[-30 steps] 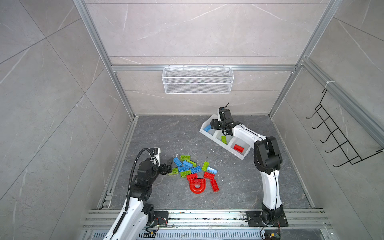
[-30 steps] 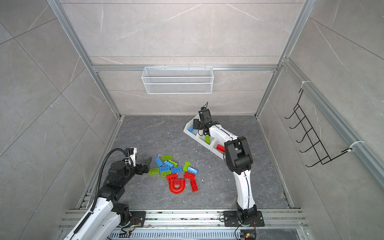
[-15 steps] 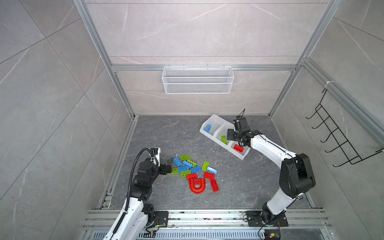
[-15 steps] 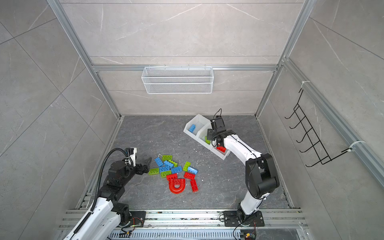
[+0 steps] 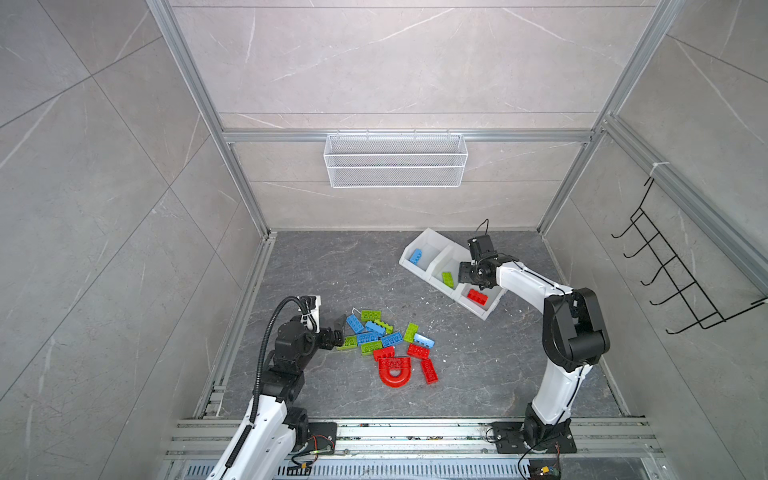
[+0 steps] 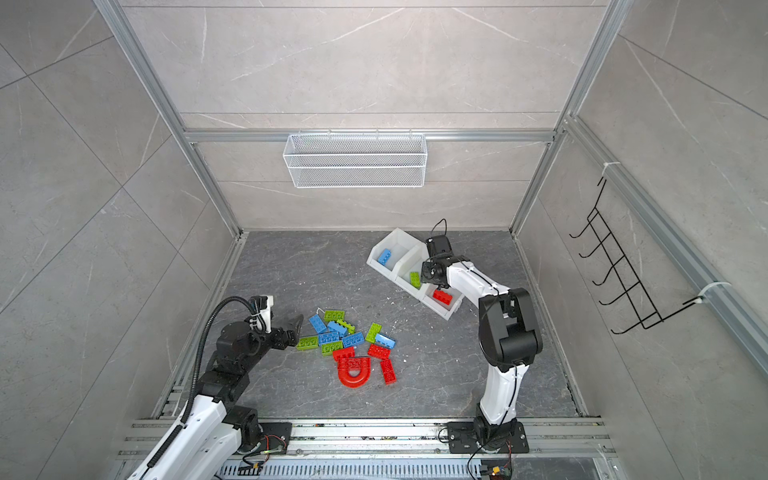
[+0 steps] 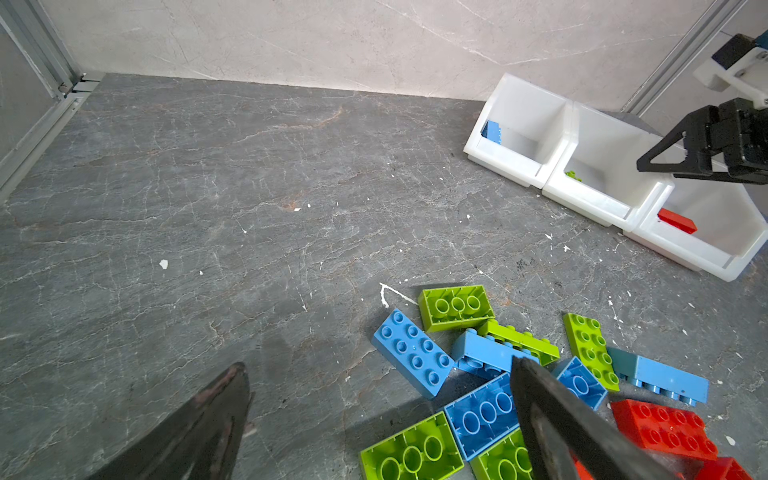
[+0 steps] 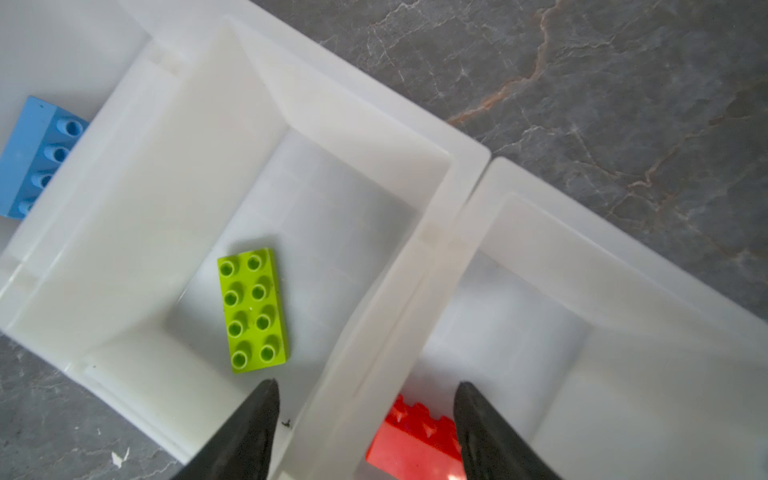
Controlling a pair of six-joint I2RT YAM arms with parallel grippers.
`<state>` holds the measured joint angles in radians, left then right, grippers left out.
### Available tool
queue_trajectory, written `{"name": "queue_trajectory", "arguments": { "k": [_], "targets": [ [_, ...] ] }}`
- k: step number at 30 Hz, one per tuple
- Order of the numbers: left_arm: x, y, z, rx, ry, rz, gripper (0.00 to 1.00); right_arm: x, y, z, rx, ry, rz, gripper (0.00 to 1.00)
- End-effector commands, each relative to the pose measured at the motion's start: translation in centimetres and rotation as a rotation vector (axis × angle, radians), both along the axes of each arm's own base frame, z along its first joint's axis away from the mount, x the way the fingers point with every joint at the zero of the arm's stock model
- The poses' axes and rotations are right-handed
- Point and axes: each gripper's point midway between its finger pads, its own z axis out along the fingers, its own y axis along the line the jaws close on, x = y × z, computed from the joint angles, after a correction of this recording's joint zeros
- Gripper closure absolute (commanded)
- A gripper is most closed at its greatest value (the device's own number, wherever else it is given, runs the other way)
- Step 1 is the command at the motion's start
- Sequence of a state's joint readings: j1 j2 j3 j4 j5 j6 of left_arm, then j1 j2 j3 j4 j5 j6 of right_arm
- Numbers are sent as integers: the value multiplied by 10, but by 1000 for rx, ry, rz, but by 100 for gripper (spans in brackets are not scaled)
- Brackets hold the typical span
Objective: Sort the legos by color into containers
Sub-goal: 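Raise the open right gripper above the middle bin compartment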
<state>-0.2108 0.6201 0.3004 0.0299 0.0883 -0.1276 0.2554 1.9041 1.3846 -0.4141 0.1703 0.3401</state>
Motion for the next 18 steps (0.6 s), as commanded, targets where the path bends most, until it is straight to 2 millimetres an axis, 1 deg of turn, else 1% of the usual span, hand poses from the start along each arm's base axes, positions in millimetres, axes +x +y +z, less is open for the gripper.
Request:
{"name": "queue_trajectory", "arguments": {
  "k": [1, 5, 8, 14, 16, 18],
  "targets": [
    [0, -2, 7, -13, -20, -6, 0, 9, 3, -4, 21, 20, 4, 31],
    [0, -2, 6, -13, -17, -5, 0, 16, 8, -11, 29, 41, 13, 31],
    [0, -2, 6, -13, -16, -4, 0, 18, 9, -15, 23, 56, 18, 34],
    [0, -2, 6, -13, -17, -7, 0, 17, 15, -20, 21, 73, 77, 53],
    [1, -2, 7, -13, -18, -6, 0, 17, 17, -18, 17, 73, 92, 58],
    [0, -2, 6, -13, -17, -7, 0, 17, 16, -16, 8, 74, 99, 61]
  ]
}}
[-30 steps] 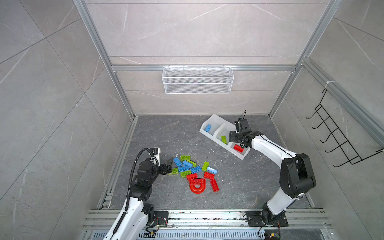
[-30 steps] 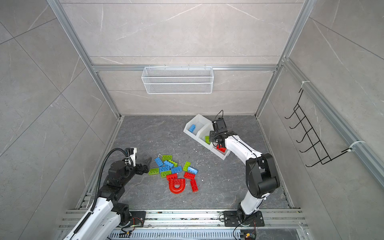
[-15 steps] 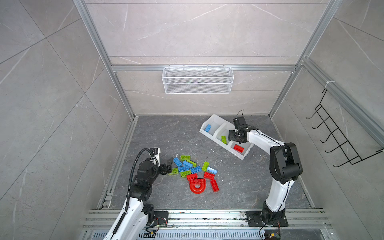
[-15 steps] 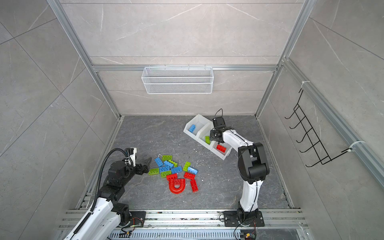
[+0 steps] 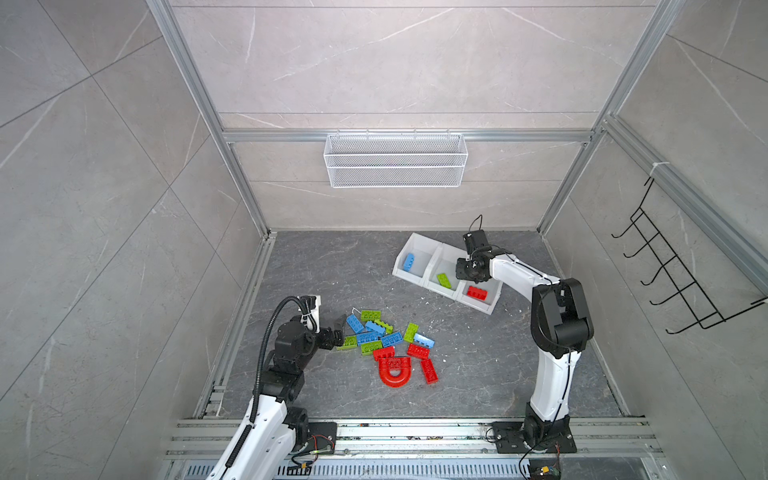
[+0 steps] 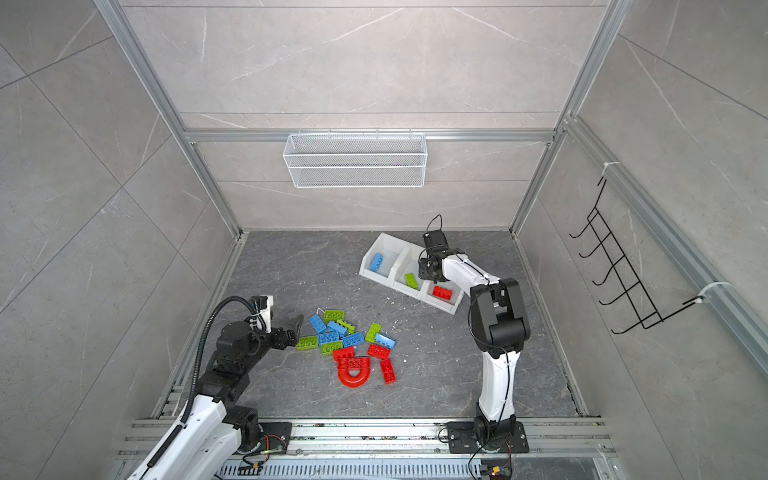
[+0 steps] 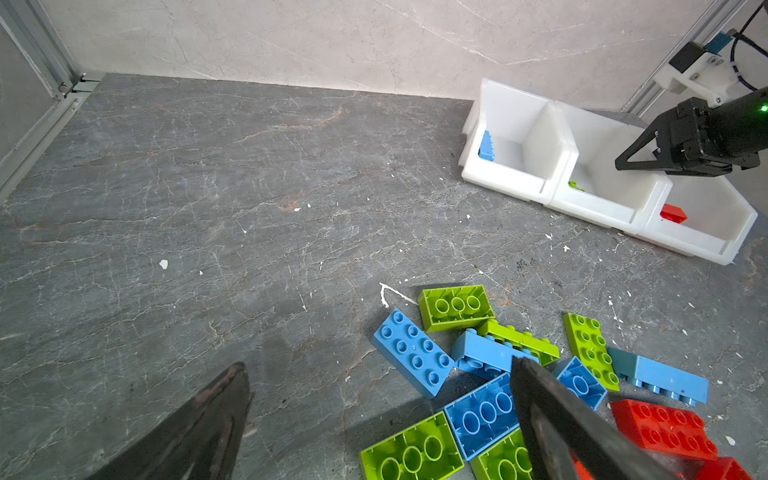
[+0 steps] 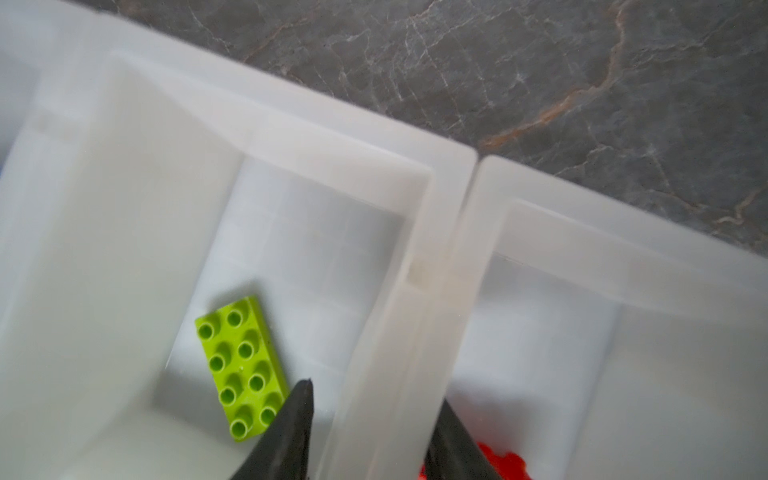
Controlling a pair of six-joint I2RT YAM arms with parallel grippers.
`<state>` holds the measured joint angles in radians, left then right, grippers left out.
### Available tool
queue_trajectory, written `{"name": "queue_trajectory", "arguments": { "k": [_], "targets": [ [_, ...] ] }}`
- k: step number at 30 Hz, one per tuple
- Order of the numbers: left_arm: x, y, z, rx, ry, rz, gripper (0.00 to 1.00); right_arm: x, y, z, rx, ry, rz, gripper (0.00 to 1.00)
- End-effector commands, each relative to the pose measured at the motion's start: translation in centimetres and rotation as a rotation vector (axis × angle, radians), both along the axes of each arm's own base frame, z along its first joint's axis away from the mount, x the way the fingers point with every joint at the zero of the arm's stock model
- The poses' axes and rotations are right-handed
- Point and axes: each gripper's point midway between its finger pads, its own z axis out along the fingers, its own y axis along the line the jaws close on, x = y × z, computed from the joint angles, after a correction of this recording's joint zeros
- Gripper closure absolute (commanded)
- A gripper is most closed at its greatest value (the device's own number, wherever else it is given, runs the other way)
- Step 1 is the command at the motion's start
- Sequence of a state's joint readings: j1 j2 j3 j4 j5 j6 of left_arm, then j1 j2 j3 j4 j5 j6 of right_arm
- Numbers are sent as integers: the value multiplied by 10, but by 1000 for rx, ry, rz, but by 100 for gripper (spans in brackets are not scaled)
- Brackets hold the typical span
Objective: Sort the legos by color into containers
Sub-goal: 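Raise the open right gripper above the middle bin compartment, then move the right gripper down to a blue brick at the pile edge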
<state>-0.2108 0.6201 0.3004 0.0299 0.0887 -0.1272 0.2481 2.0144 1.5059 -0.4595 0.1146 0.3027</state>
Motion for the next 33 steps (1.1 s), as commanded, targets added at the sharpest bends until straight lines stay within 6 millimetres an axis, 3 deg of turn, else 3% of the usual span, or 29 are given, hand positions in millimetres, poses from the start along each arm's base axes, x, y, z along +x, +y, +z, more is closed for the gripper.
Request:
{"name": "queue_trajectory", "arguments": {
  "k": [1, 5, 14, 21, 23, 25, 28, 33],
  "targets": [
    [1, -2, 7, -12, -18, -6, 0, -2, 4, 0, -13, 25, 44, 61],
    [0, -3, 6, -13, -14, -9, 0, -2, 14, 5, 35, 9, 60, 67],
    [0, -2, 6, -13, -15, -5, 0, 15, 41, 6, 73, -1, 72, 68],
    [0, -1, 6, -13, -16, -3, 0, 24, 45, 11, 96, -16, 40, 68],
    [0, -2, 6, -14, -18, -4, 0, 25, 45, 12, 93, -15, 43, 64],
    [0, -2, 6, -14, -19, -4, 0, 24, 45, 15, 86, -10, 47, 49],
    [0, -2, 6, -14, -19, -4, 0, 21, 44, 27, 86, -29, 51, 42],
    [0, -1, 6, -14, -20, -3, 0, -6, 55, 82, 179, -142, 157, 38]
  ]
}}
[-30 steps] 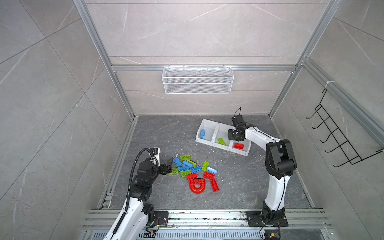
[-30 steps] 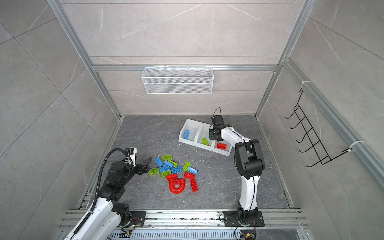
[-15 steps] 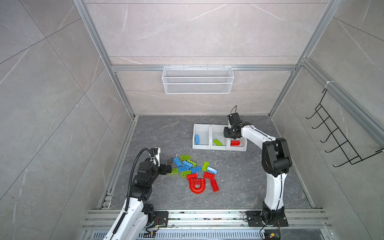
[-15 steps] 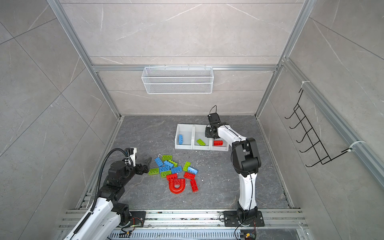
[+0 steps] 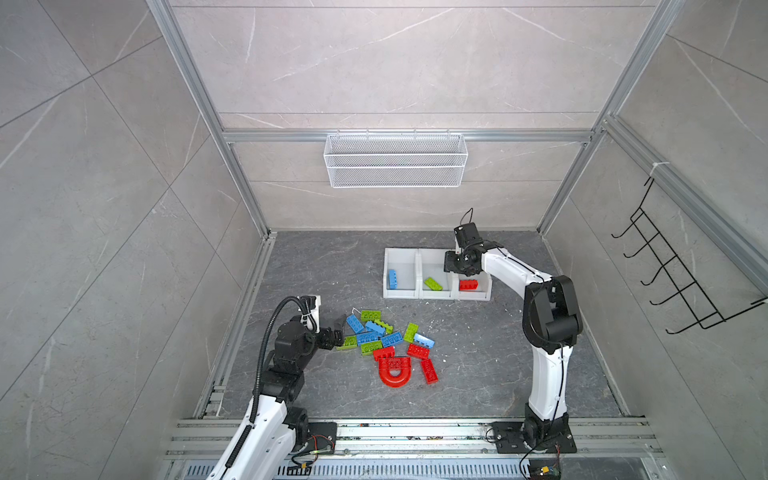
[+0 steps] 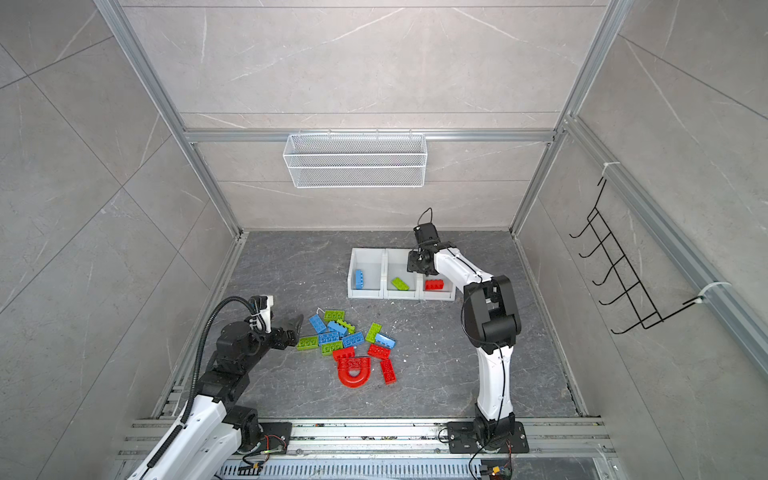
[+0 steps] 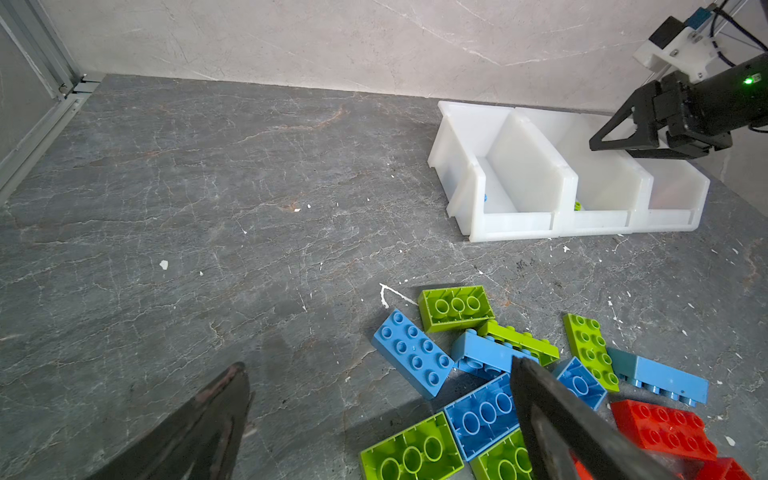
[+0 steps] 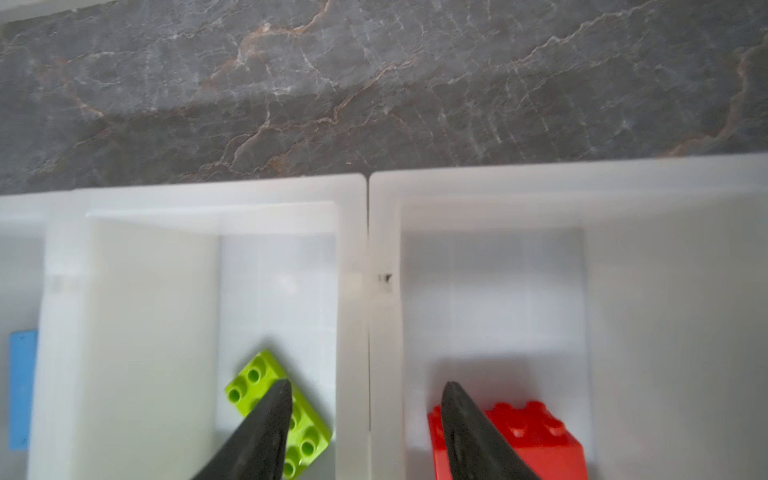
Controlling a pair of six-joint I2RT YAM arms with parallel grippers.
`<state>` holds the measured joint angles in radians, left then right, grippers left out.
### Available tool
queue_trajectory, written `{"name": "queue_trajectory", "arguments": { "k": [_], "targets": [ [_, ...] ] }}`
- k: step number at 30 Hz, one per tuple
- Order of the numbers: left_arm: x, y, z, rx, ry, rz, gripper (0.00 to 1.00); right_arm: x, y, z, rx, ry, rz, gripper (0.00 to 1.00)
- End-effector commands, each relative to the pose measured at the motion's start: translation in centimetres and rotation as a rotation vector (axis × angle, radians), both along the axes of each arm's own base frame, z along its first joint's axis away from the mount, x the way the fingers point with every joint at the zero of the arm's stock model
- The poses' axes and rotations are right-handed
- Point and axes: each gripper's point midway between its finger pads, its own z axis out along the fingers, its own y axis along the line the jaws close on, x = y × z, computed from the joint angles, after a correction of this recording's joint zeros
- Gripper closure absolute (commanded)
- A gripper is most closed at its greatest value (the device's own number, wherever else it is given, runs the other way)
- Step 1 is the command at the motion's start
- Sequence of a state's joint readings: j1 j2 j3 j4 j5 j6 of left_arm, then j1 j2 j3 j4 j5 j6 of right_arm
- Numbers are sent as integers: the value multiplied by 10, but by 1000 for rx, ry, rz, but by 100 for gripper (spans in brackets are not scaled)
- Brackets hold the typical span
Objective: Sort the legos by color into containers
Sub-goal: 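Move the right gripper down to a blue brick at the pile edge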
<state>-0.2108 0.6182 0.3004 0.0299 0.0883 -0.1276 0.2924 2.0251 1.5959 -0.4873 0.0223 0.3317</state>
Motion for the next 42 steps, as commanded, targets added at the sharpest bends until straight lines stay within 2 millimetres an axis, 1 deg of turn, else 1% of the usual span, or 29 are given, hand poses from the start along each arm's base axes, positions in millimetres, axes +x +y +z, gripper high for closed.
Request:
{"name": "queue_trajectory", "arguments": {
  "k": [1, 2, 3, 4, 6, 8, 9, 11, 13, 16, 18, 20, 23, 26, 31, 33, 37, 42],
  "targets": [
    [0, -1, 6, -13, -20, -4, 0, -25, 18, 67, 112, -135, 128, 37],
    [0, -1, 6, -13, -19, -3, 0, -40, 26, 76, 147, -142, 193, 37],
    [-1, -1, 6, -12, -20, -3, 0, -59, 38, 85, 178, -148, 277, 36],
    [-1, -1, 6, -13, -20, -1, 0, -75, 43, 86, 175, -142, 326, 35],
    [0, 1, 6, -12, -22, 8, 0, -115, 55, 83, 100, -114, 440, 34],
    [0, 1, 6, -13, -19, 8, 0, -148, 62, 70, 33, -69, 520, 34],
    [0, 1, 6, -13, -18, 9, 0, -163, 66, 58, 7, -39, 561, 34],
    [1, 0, 6, -12, -17, 8, 0, -187, 76, 39, -36, 18, 631, 34],
    [1, 0, 6, -12, -14, 6, 0, -207, 90, 23, -59, 71, 703, 34],
    [1, 0, 5, -12, -14, 8, 0, -225, 111, 3, -46, 107, 768, 35],
    [1, 3, 5, -12, -15, 22, 0, -230, 118, -9, -29, 126, 777, 35],
    [0, 4, 6, -13, -23, 29, 0, -230, 118, -21, -62, 148, 782, 36],
    [-2, 5, 7, -15, -31, 33, 0, -227, 119, -32, -95, 157, 786, 36],
    [-3, 6, 7, -16, -34, 37, 0, -230, 123, -42, -123, 177, 810, 36],
    [-2, 6, 7, -16, -33, 38, 0, -228, 118, -60, -192, 225, 801, 38],
    [-2, 5, 7, -16, -32, 36, 0, -225, 118, -65, -199, 231, 786, 40],
    [-1, 5, 7, -17, -29, 35, 0, -218, 119, -73, -209, 240, 738, 47],
    [-1, 5, 7, -16, -28, 35, 0, -212, 117, -73, -214, 227, 702, 52]
  ]
}}
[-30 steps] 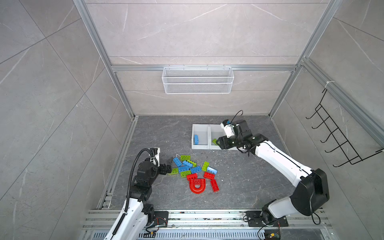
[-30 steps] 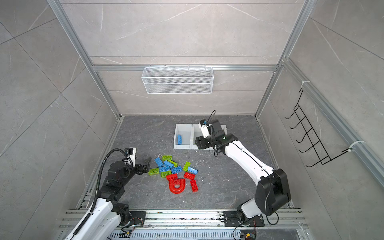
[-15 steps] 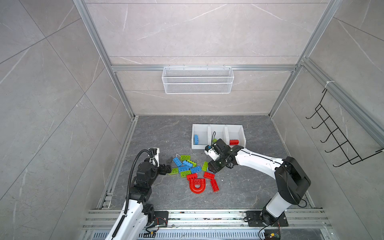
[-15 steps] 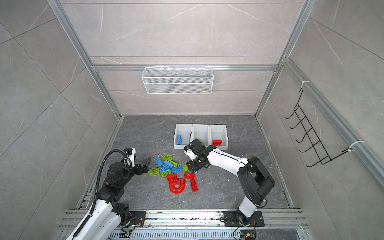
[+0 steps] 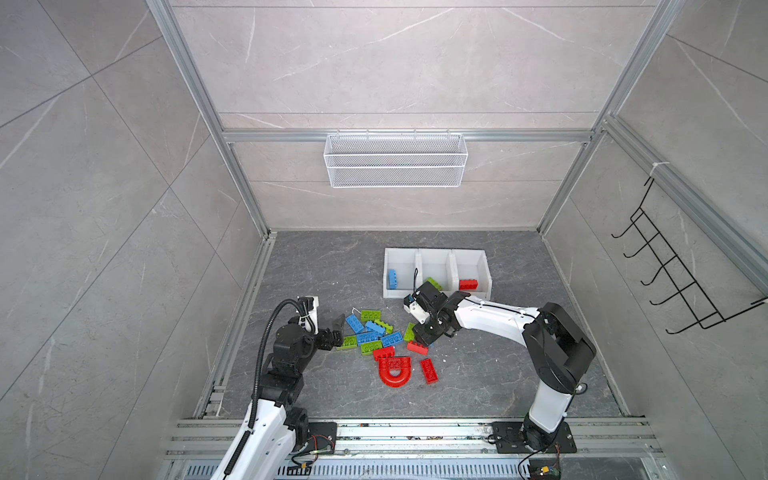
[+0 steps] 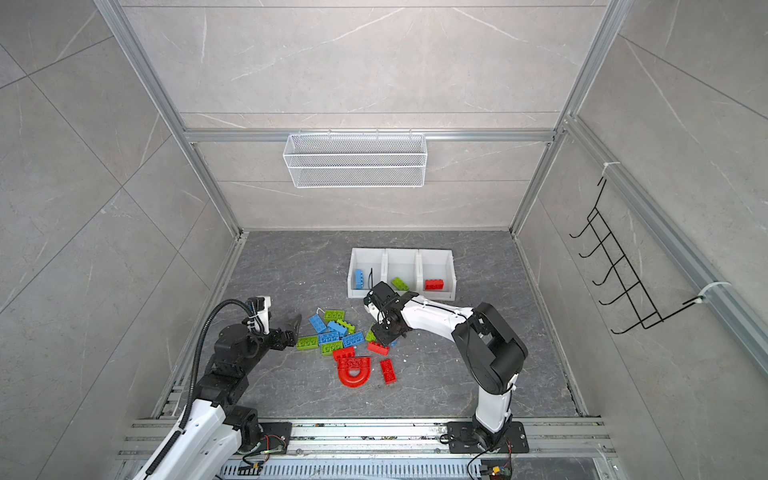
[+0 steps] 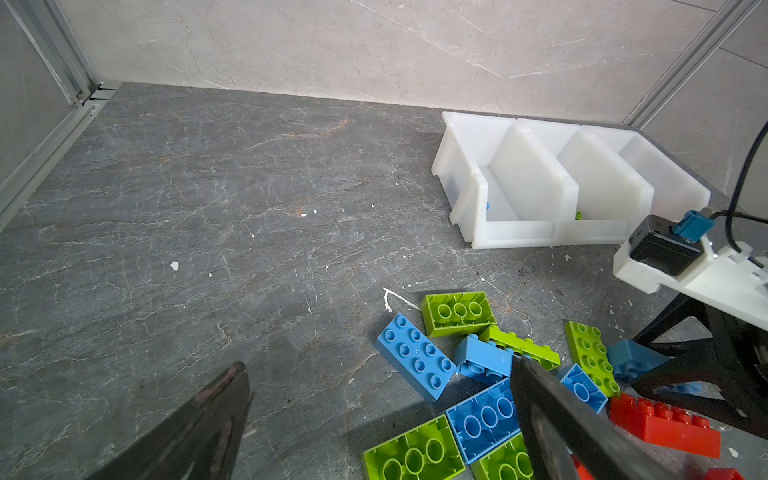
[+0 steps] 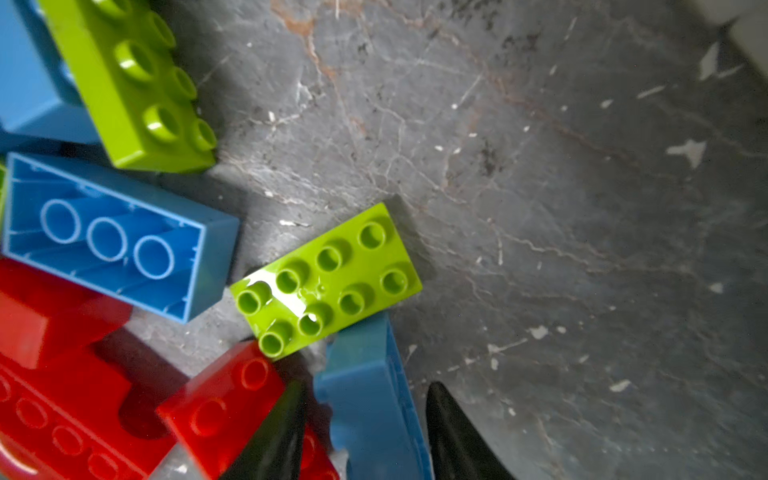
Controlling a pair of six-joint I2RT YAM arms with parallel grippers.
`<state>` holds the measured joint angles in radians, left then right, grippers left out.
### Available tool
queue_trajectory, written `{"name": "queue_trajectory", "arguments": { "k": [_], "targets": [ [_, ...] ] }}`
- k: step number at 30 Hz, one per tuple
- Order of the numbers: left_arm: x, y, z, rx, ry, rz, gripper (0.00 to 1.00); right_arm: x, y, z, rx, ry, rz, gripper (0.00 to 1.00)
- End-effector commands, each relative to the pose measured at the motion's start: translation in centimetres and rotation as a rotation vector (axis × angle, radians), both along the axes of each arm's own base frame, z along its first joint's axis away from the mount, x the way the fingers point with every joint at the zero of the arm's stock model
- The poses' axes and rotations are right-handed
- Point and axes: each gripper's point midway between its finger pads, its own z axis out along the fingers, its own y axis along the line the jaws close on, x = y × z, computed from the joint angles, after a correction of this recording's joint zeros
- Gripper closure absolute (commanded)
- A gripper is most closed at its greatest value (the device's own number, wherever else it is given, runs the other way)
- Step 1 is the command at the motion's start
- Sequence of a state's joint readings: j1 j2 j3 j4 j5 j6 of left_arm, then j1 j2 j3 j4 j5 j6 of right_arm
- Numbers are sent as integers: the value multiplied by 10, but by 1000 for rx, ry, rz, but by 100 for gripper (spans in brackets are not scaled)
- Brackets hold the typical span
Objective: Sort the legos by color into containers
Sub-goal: 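Move the right gripper down to a blue brick at the pile edge, then close the right gripper on the blue brick and lift it, then carry the blue brick into the nearest bin compartment and release it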
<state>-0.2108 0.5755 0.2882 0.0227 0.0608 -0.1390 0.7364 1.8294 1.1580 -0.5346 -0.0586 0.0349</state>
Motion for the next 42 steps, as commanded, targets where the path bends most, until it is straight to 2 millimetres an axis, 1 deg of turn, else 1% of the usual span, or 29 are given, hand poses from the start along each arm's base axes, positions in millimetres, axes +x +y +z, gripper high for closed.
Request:
{"name": "queue_trajectory", "arguments": {
  "k": [1, 6, 11, 15, 18, 22, 26, 29, 31, 34, 37, 40, 42],
  "targets": [
    [1, 0, 4, -11, -7, 6, 0, 7, -7, -4, -36, -13, -46, 53],
    [1, 0, 4, -11, -8, 6, 0, 9, -12, -4, -40, -4, -62, 58],
    [1, 0, 4, -10, -6, 5, 0, 6, -19, 2, -32, -8, -82, 67],
    [1, 0, 3, -11, -5, 4, 0, 2, -28, 3, -20, -21, -126, 74],
    [1, 0, 3, -11, -6, 6, 0, 3, -29, 12, 3, -38, -152, 77],
    [1, 0, 3, -10, -7, 6, 0, 11, -32, 28, 36, -62, -212, 84],
    [0, 3, 4, -12, -10, 22, 0, 18, -27, 54, 84, -88, -246, 85],
    [-1, 4, 3, -11, -13, 26, 0, 33, -16, 76, 153, -137, -253, 85],
    [-1, 4, 4, -12, -16, 26, 0, 48, -6, 89, 194, -164, -260, 85],
    [-1, 4, 5, -13, -19, 26, 0, 73, 12, 100, 256, -192, -268, 85],
    [-2, 4, 5, -13, -23, 28, 0, 102, 31, 108, 328, -217, -285, 85],
    [-3, 4, 6, -15, -27, 25, 0, 129, 48, 109, 359, -233, -296, 85],
    [-3, 4, 5, -14, -27, 24, 0, 145, 56, 106, 361, -243, -306, 85]
  ]
}}
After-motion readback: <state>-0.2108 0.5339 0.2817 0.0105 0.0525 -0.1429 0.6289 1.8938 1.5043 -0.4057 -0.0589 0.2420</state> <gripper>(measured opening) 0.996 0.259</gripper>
